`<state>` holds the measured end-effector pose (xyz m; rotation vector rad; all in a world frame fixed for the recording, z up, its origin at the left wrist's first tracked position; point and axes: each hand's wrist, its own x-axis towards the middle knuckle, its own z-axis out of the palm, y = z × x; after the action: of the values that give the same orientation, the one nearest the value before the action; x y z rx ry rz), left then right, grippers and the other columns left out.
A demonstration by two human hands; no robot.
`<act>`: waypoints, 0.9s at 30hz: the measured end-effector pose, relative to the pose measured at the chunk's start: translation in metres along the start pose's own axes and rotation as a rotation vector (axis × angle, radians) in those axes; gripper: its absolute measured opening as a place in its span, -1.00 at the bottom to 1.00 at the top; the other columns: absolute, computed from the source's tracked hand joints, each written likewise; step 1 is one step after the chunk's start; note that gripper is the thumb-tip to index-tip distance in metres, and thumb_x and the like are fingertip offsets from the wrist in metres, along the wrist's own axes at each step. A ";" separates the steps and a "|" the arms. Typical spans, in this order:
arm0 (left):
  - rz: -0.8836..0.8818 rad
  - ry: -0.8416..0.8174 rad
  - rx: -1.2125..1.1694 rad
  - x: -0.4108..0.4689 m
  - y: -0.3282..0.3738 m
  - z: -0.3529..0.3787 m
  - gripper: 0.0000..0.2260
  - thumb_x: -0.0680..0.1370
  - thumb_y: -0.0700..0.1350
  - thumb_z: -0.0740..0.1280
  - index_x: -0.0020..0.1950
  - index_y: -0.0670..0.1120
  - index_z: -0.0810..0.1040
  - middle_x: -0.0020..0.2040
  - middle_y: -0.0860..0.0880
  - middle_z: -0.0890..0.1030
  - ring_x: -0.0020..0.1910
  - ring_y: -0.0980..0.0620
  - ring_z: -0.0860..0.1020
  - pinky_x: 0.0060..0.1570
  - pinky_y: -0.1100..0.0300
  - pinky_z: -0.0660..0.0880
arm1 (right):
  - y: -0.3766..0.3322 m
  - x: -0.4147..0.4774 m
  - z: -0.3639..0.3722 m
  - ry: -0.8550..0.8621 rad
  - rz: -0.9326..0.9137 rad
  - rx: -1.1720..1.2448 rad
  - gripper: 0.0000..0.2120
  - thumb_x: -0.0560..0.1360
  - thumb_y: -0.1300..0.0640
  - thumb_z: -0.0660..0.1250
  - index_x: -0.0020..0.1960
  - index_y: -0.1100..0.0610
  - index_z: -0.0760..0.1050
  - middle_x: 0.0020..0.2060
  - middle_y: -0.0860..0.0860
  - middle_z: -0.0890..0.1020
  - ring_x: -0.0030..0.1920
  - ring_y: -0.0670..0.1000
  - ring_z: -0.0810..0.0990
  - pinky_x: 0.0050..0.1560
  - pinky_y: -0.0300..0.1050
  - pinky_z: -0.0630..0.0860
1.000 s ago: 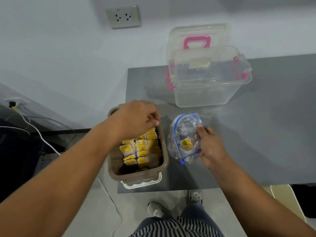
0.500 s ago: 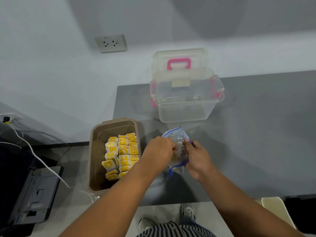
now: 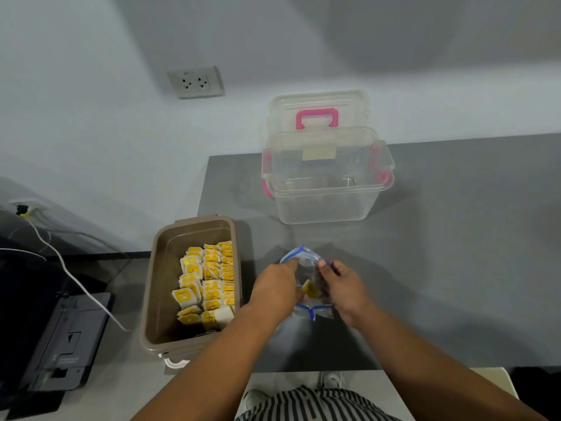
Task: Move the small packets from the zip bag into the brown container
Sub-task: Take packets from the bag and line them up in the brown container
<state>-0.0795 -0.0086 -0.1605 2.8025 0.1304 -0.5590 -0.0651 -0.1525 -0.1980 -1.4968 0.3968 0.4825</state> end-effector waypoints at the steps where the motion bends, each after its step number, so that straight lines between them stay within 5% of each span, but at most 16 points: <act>1: -0.017 0.002 -0.048 0.000 0.000 0.001 -0.54 0.53 -0.02 0.42 0.40 0.00 0.41 0.05 -0.08 0.62 -0.03 -0.03 0.61 0.00 0.08 0.62 | 0.000 0.001 -0.001 0.004 -0.027 -0.082 -0.75 0.63 0.02 0.32 -0.07 0.20 0.54 -0.30 0.05 0.63 -0.31 -0.03 0.59 -0.31 -0.18 0.55; 6: -0.004 0.017 -0.078 0.001 0.000 0.006 -0.69 0.58 -0.07 0.36 0.33 0.02 0.50 0.07 -0.08 0.62 -0.02 -0.04 0.61 -0.01 0.12 0.61 | 0.000 0.003 -0.011 -0.022 -0.085 -0.202 -0.86 0.59 0.06 0.40 0.03 0.13 0.57 -0.11 0.08 0.71 -0.11 0.04 0.68 -0.17 -0.16 0.60; 12: 0.077 0.036 -0.022 0.000 0.011 0.009 -0.75 0.60 -0.08 0.31 0.28 0.01 0.52 0.10 -0.08 0.63 0.02 -0.07 0.61 0.00 0.08 0.58 | 0.002 0.004 -0.012 0.081 -0.014 -0.320 -0.80 0.59 -0.02 0.37 0.02 0.13 0.53 -0.14 0.03 0.66 -0.16 0.00 0.65 -0.25 -0.19 0.51; 17: 0.043 -0.023 -0.037 0.001 0.015 0.010 -0.80 0.59 0.00 0.30 0.20 0.05 0.58 0.05 -0.04 0.65 0.00 -0.06 0.63 0.04 0.03 0.60 | 0.005 0.002 -0.013 0.030 0.186 -0.149 -0.64 0.57 -0.09 0.39 -0.01 0.25 0.61 -0.14 0.24 0.72 -0.16 0.22 0.72 -0.22 0.00 0.63; 22: 0.052 0.044 -0.066 -0.002 0.012 0.013 -0.84 0.60 -0.03 0.28 0.02 0.01 0.66 -0.08 -0.01 0.67 -0.14 0.02 0.62 -0.05 0.11 0.61 | 0.001 0.001 -0.007 0.042 0.245 0.133 -0.84 0.60 0.15 0.39 -0.04 0.25 0.51 -0.13 0.23 0.69 -0.12 0.22 0.68 0.08 0.33 0.62; 27: 0.072 0.101 -0.156 -0.006 0.008 0.009 -0.87 0.59 -0.06 0.31 -0.04 0.01 0.66 -0.10 0.02 0.66 -0.15 0.05 0.62 -0.03 0.12 0.62 | -0.001 0.004 -0.002 0.071 0.246 0.226 -0.88 0.62 0.19 0.34 -0.06 0.23 0.47 -0.16 0.22 0.65 -0.16 0.19 0.62 0.15 0.33 0.56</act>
<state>-0.0875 -0.0191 -0.1641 2.6713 0.0896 -0.3742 -0.0614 -0.1541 -0.1990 -1.2542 0.6740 0.5598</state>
